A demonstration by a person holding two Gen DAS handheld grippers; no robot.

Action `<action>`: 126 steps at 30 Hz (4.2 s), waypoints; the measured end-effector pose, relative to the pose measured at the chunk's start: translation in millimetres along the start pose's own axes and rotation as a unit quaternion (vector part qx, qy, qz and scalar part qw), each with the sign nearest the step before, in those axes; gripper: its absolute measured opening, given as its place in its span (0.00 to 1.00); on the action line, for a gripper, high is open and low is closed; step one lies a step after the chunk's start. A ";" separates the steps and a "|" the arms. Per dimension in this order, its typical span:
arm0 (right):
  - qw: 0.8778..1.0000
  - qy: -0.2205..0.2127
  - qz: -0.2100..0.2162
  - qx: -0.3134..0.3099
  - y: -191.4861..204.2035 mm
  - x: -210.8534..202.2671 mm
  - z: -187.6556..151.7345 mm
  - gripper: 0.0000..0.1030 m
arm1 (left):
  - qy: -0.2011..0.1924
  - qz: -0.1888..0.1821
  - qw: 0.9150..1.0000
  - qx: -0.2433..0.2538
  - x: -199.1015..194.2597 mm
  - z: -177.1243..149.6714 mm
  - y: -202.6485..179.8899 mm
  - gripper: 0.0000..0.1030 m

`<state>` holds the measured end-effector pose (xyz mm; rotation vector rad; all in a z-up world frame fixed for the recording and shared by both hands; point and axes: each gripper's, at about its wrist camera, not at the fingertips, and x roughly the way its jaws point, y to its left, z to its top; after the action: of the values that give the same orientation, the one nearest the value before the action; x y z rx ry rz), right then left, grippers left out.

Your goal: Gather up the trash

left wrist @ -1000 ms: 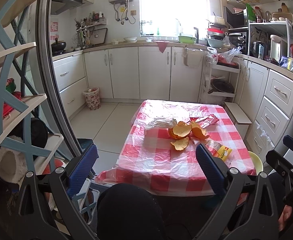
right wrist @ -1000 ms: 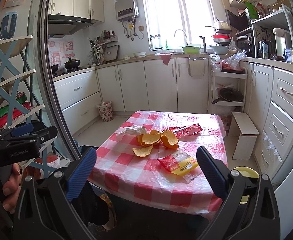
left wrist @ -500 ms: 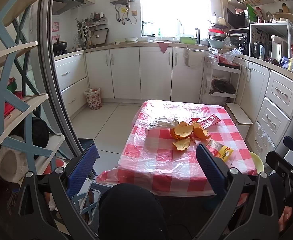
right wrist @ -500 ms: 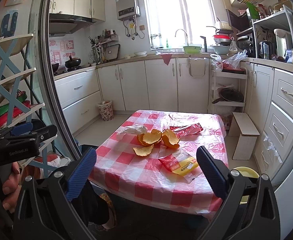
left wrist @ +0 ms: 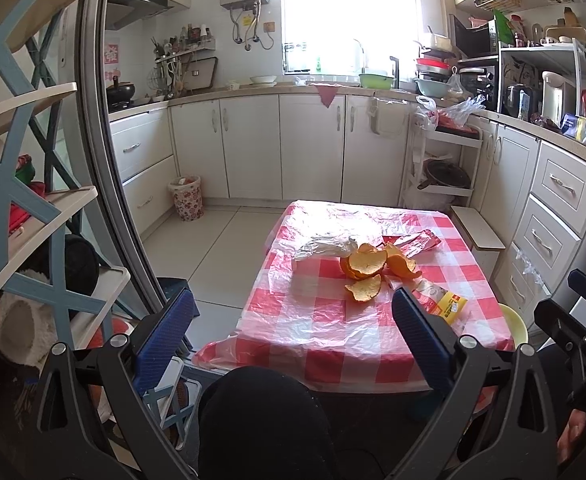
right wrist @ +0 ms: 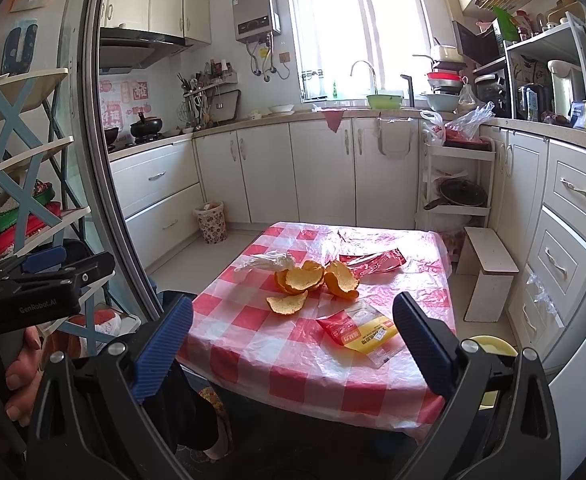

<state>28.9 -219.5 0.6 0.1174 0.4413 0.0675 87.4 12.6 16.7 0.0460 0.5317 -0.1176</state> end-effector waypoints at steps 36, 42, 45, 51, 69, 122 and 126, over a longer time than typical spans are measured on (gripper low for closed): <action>0.987 0.147 -0.010 -0.065 -62.7 206.3 7.5 0.93 | 0.165 -0.012 0.970 0.178 292.2 24.4 -43.5 0.92; 0.977 0.196 -0.007 -0.087 -71.3 276.0 2.5 0.93 | 0.173 0.015 0.953 0.248 352.4 17.9 -65.5 0.77; 0.973 0.216 0.001 -0.087 -75.7 300.1 -1.0 0.80 | 0.194 0.012 0.945 0.263 374.4 7.8 -73.5 0.54; 0.963 0.261 0.032 -0.054 -82.5 332.2 -9.8 0.32 | 0.189 -0.008 0.949 0.253 377.3 16.3 -80.4 0.10; 0.961 0.170 0.169 0.137 -130.4 285.9 29.5 0.05 | 0.145 -0.147 0.978 0.018 331.1 71.1 -8.1 0.03; 0.890 0.310 -0.158 0.296 -428.3 195.2 -68.6 0.72 | 0.219 -0.365 0.894 0.141 250.6 -28.8 -384.2 0.04; 0.908 0.214 -0.162 0.322 -435.1 158.7 -37.9 0.72 | 0.229 -0.359 0.892 0.148 251.1 -36.1 -401.2 0.03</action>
<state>173.1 -632.5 -156.0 0.6877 0.9072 -0.3937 234.5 -407.8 -147.3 0.1770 0.9844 -0.9341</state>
